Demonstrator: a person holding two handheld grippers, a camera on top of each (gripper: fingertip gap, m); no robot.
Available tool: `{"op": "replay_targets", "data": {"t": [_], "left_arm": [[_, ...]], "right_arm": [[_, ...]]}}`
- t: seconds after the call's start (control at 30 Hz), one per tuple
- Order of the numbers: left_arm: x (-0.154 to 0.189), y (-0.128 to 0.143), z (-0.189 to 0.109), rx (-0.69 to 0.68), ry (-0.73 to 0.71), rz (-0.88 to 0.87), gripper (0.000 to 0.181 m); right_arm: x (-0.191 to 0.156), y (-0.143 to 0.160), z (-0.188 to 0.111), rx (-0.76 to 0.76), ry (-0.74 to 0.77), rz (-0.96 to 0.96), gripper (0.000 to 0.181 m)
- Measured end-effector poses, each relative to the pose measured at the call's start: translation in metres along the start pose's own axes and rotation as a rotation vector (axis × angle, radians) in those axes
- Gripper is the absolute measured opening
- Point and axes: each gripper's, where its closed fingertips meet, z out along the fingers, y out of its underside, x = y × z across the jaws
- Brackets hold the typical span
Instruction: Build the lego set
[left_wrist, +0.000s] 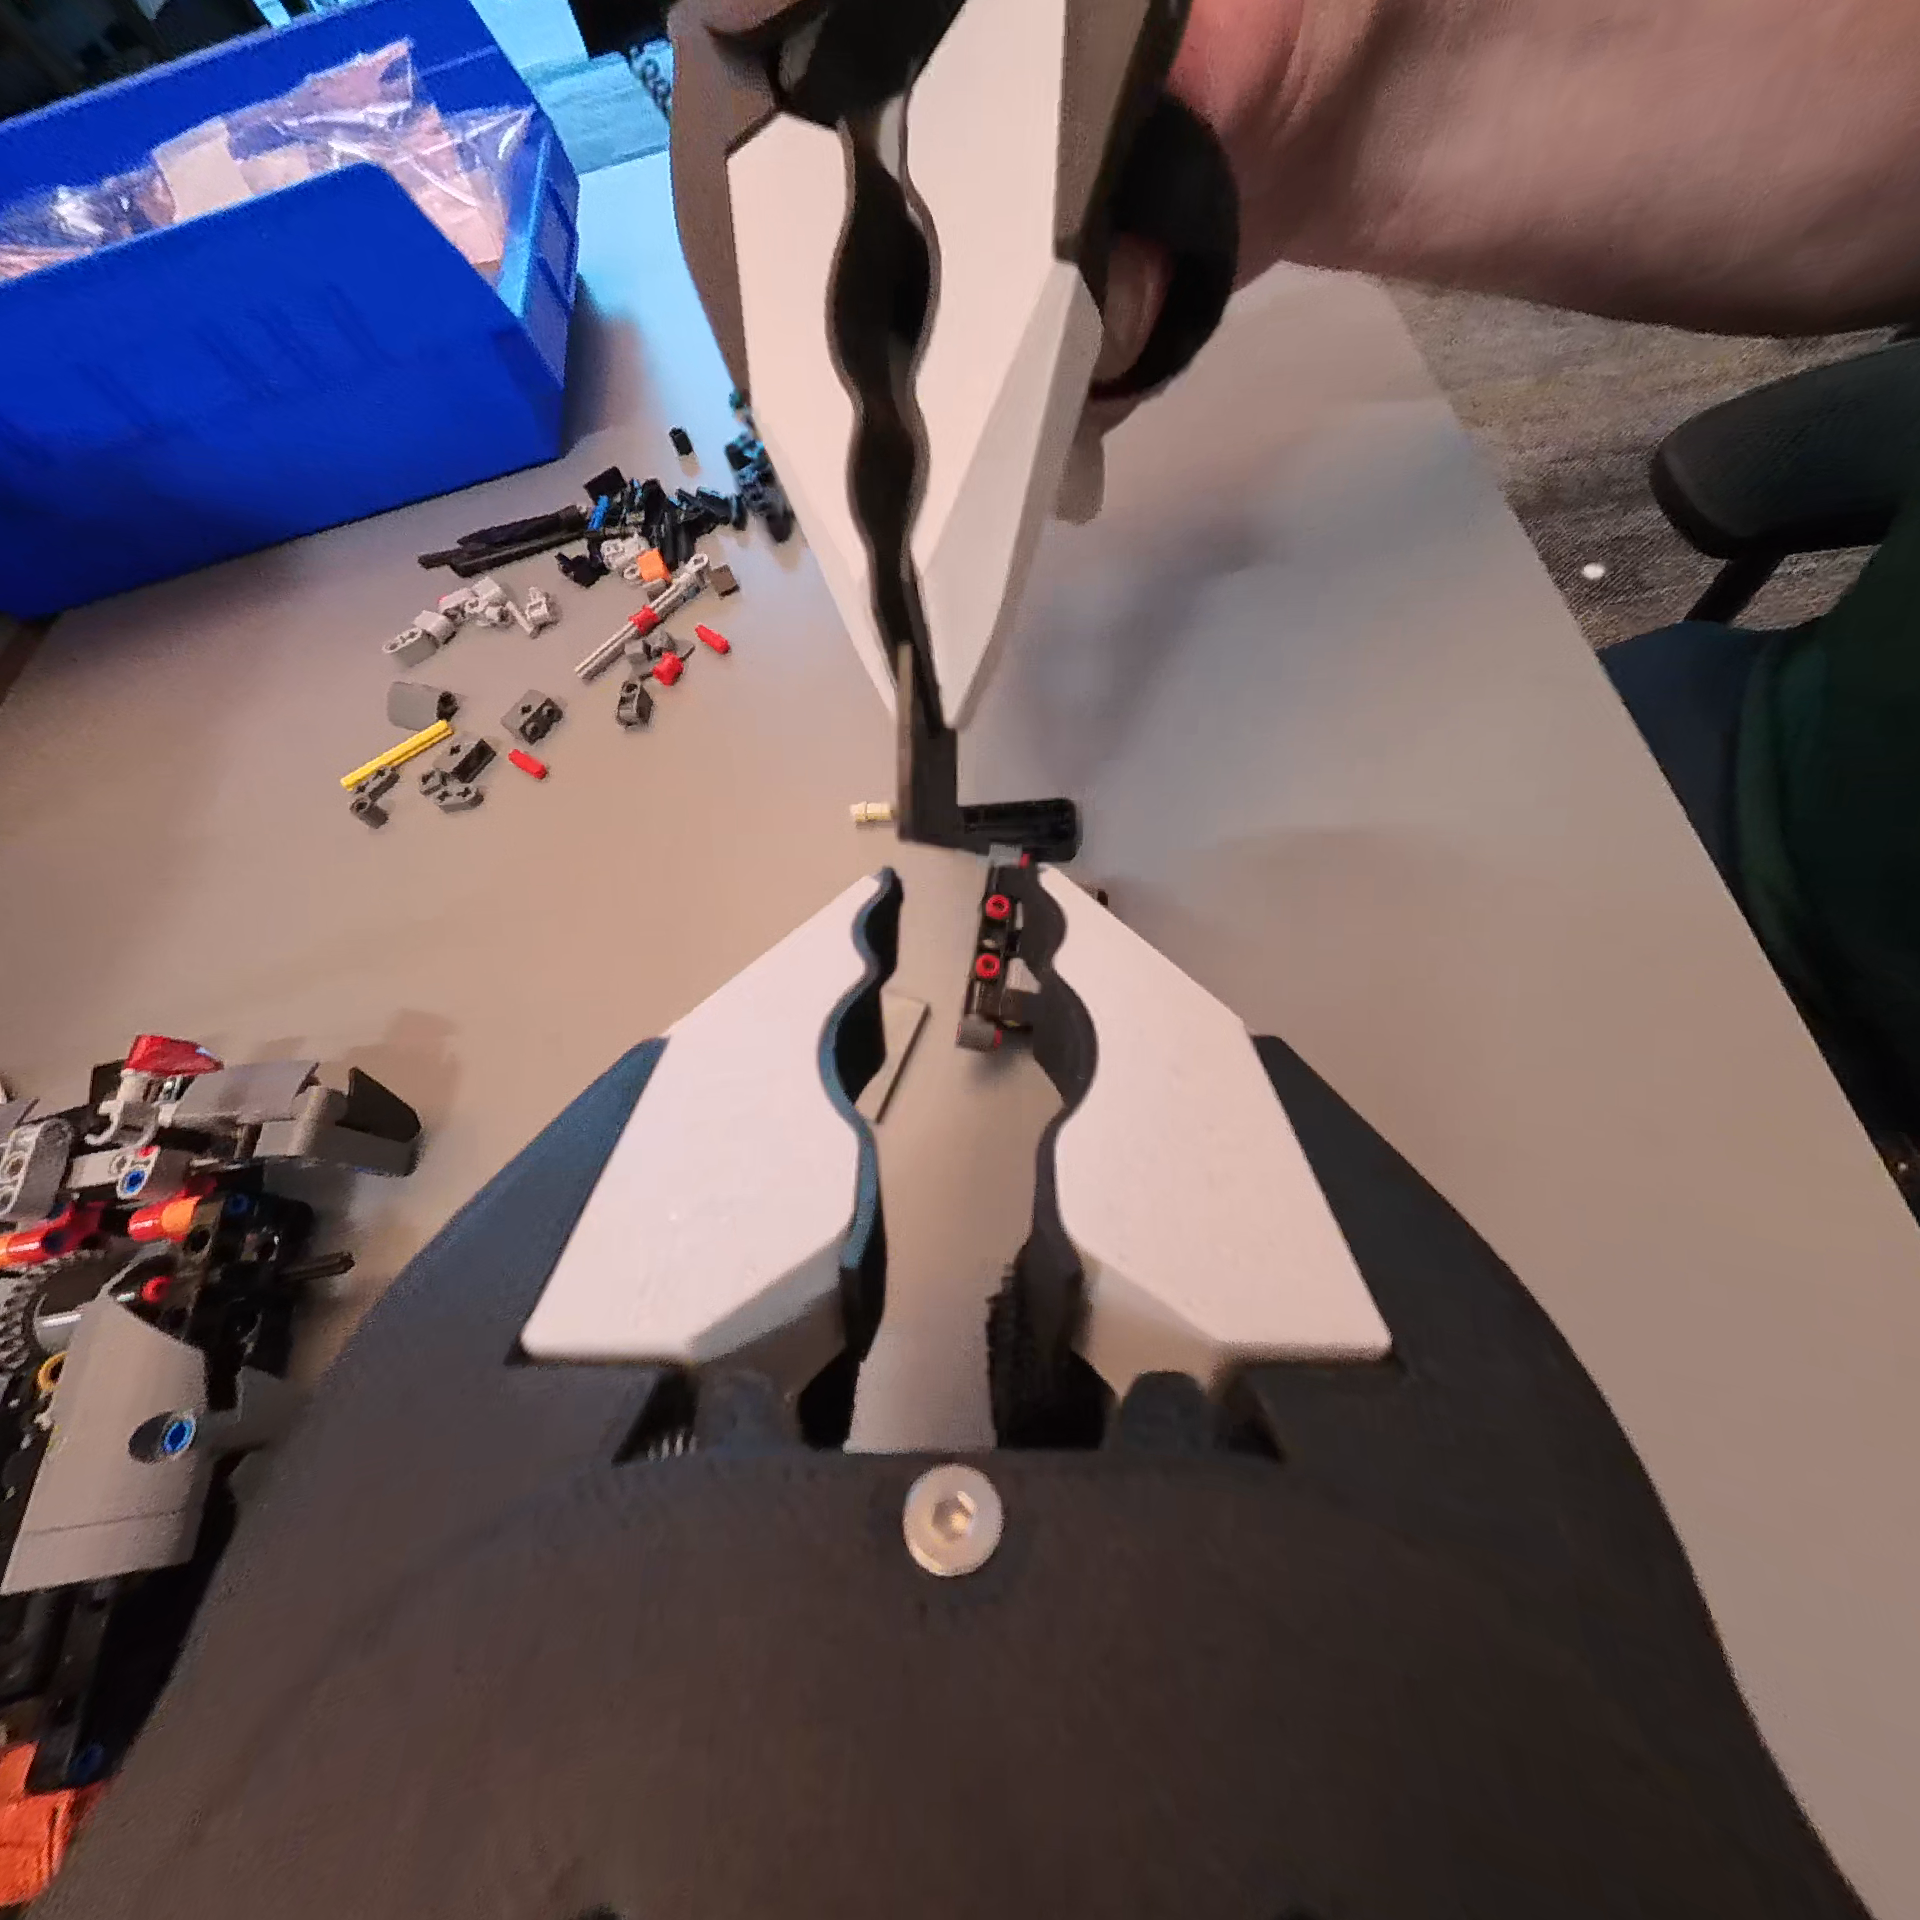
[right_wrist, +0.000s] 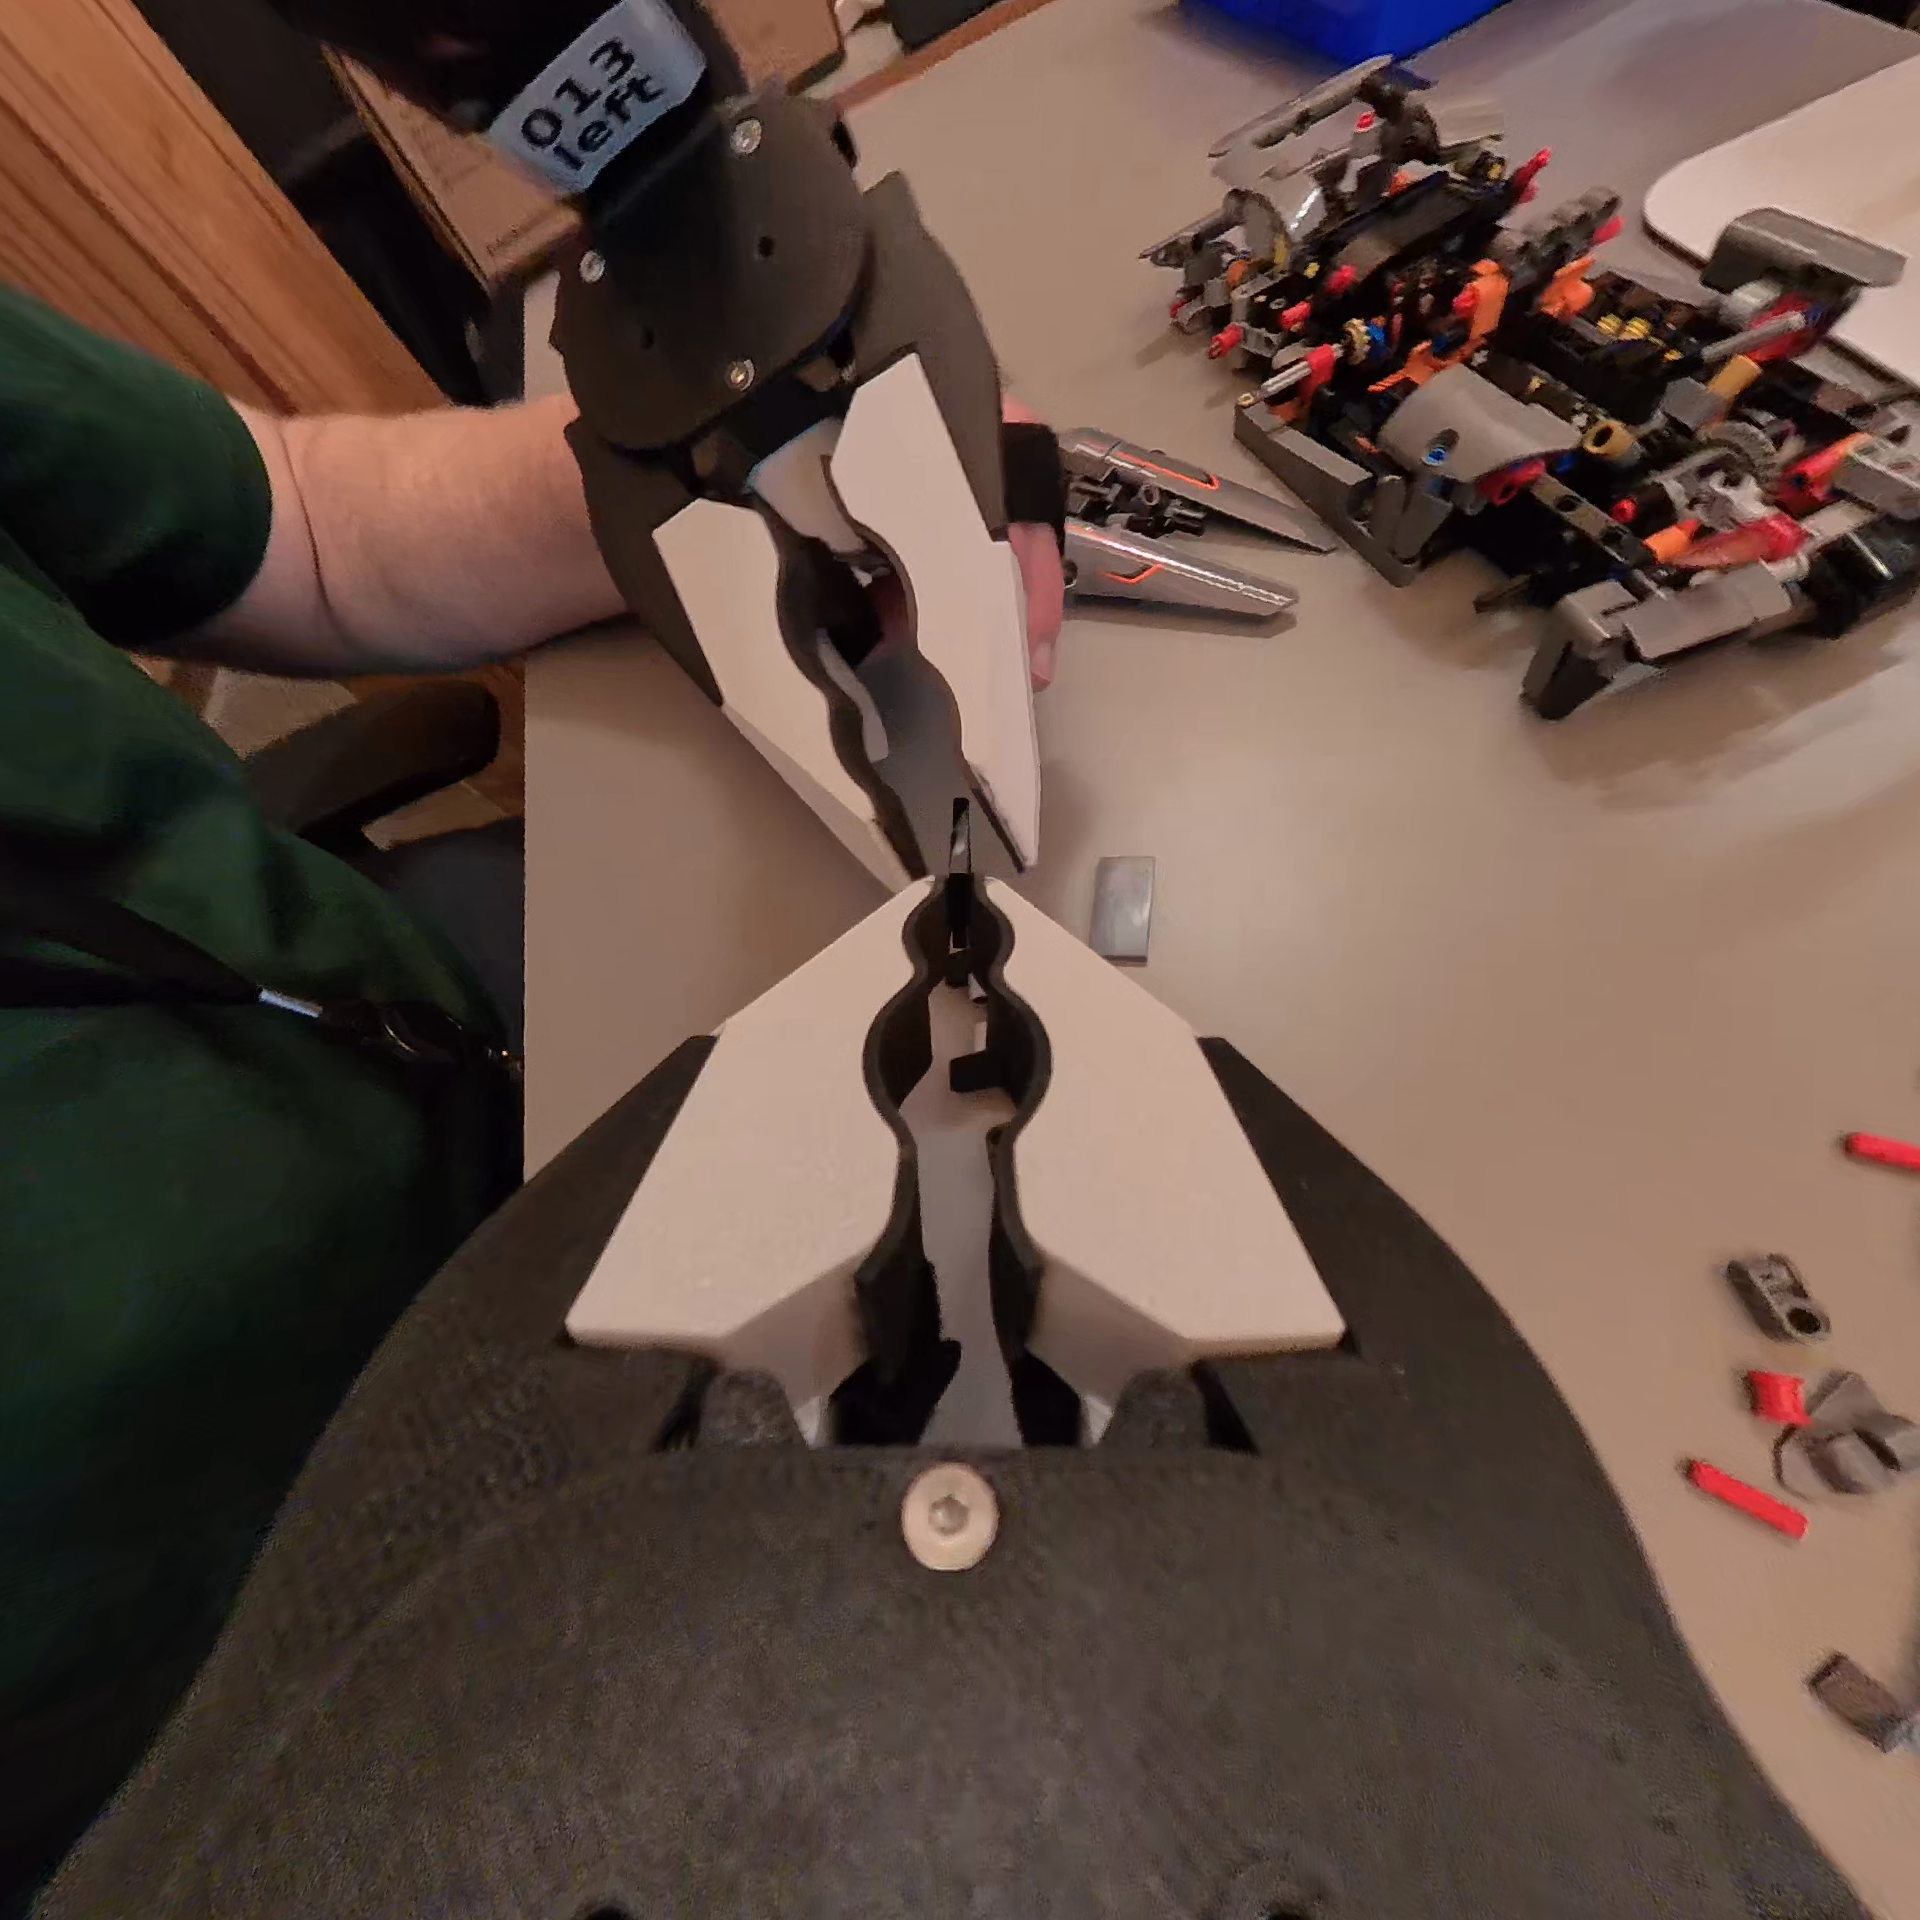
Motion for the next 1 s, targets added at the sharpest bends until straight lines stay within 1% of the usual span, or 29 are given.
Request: {"op": "replay_targets", "data": {"t": [0.1,0.2,0.33,0.43,0.5,0.57,0.63,0.7,0.8,0.9,0.93,1.0], "left_arm": [[0.001,0.012,0.003,-0.07,0.017,-0.027,0.036],[0.005,0.019,0.005,-0.111,0.034,-0.029,0.04],[0.007,0.028,0.009,-0.158,0.036,-0.021,0.04],[0.005,0.034,0.012,-0.186,0.02,-0.018,0.038],[0.004,0.035,0.013,-0.189,0.013,-0.022,0.033],[0.003,0.032,0.013,-0.176,0.002,-0.007,0.026],[0.002,0.026,0.012,-0.141,0.001,-0.025,0.024],[0.0,0.016,0.01,-0.085,0.007,-0.061,0.02],[0.002,0.003,0.007,0.005,0.043,-0.125,0.009],[0.005,0.0,0.005,0.038,0.083,-0.154,0.006],[0.006,-0.001,0.005,0.046,0.093,-0.161,0.003],[0.007,0.0,0.006,0.032,0.096,-0.15,0.0]], "right_arm": [[0.01,0.002,-0.006,0.034,-0.03,0.106,0.0],[0.013,0.01,-0.005,0.019,-0.077,0.181,0.0],[0.013,0.021,0.002,-0.025,-0.101,0.23,0.0],[0.016,0.029,0.006,-0.049,-0.091,0.259,0.0],[0.017,0.03,0.007,-0.041,-0.102,0.279,0.0],[0.016,0.029,0.009,-0.023,-0.114,0.294,0.0],[0.012,0.023,0.009,0.01,-0.134,0.288,0.0],[0.008,0.017,0.008,0.042,-0.154,0.279,0.0],[0.004,0.012,0.006,0.08,-0.169,0.26,0.0],[0.0,0.01,0.006,0.095,-0.175,0.251,0.0],[0.0,0.011,0.005,0.093,-0.165,0.241,0.001],[0.001,0.011,0.004,0.077,-0.133,0.209,0.008]]}}
